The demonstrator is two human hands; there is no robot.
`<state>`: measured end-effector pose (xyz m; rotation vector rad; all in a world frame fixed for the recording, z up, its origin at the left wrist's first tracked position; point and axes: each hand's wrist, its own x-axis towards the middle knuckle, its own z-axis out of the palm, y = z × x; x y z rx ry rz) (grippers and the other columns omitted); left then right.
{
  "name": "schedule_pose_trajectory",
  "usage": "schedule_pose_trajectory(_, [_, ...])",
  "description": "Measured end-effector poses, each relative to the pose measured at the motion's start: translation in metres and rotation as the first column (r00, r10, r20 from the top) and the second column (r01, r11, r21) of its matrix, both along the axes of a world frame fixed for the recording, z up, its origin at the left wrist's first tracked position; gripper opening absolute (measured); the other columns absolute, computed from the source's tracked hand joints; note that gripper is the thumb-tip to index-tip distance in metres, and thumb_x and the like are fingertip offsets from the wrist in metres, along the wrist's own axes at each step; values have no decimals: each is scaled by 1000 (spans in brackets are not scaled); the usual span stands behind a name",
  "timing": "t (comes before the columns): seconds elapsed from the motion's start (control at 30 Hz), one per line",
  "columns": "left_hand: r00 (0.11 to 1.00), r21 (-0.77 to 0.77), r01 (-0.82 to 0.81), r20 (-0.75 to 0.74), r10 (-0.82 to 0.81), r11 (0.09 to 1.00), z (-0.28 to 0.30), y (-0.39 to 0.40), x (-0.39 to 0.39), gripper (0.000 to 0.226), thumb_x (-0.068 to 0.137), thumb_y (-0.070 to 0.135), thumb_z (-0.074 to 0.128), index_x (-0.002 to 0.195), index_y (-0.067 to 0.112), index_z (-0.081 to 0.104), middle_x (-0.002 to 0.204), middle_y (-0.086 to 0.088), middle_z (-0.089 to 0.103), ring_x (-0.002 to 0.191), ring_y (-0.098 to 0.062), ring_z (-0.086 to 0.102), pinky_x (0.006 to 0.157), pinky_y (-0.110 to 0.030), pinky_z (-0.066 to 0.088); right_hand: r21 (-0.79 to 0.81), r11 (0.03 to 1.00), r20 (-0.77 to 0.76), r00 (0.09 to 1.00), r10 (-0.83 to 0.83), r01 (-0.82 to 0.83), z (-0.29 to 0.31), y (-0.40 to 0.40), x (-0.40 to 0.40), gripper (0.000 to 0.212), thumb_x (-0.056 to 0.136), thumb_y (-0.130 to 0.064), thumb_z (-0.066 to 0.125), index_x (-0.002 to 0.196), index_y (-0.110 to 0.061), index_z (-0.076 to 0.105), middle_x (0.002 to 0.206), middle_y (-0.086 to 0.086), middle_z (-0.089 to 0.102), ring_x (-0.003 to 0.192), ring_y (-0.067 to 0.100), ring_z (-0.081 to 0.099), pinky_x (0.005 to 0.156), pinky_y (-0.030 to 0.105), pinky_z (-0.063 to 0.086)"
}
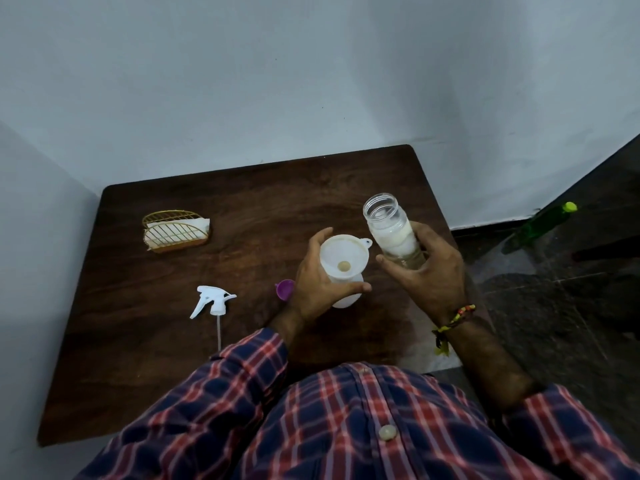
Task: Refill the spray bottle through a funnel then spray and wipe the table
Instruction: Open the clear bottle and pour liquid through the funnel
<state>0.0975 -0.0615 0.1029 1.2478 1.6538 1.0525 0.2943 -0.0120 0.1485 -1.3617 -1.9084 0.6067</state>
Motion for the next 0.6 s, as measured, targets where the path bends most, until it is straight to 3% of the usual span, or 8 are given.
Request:
schedule_pose_trajectory(0.2, [992,139,-119,-35,125,983,-7,0,3,83,62,29,93,133,20,50,127,7,59,118,-7,55,98,-38,52,-37,999,139,990,17,-12,-6,-6,10,62,72,-44,81,125,-20,61,117,0,69,103,17,66,85,42,58])
schedule_pose_trajectory(0.4, [997,129,-72,-26,76,989,-4,2,0,94,63,32,92,141,21,41,131,6,58,121,-8,55,101,-37,51,-29,999,295,955,39,-31,-8,-8,11,61,72,-32,86,126,-15,62,117,6,68,104,24,66,85,33,52])
schedule_pose_trajectory(0.6, [999,135,-43,-21,46,990,-1,-1,3,98,60,33,94,142,18,43,133,3,58,121,-10,55,101,-35,51,-26,999,361,931,46,-39,-9,-9,11,62,75,-35,83,129,-17,60,121,6,66,106,26,65,84,40,55])
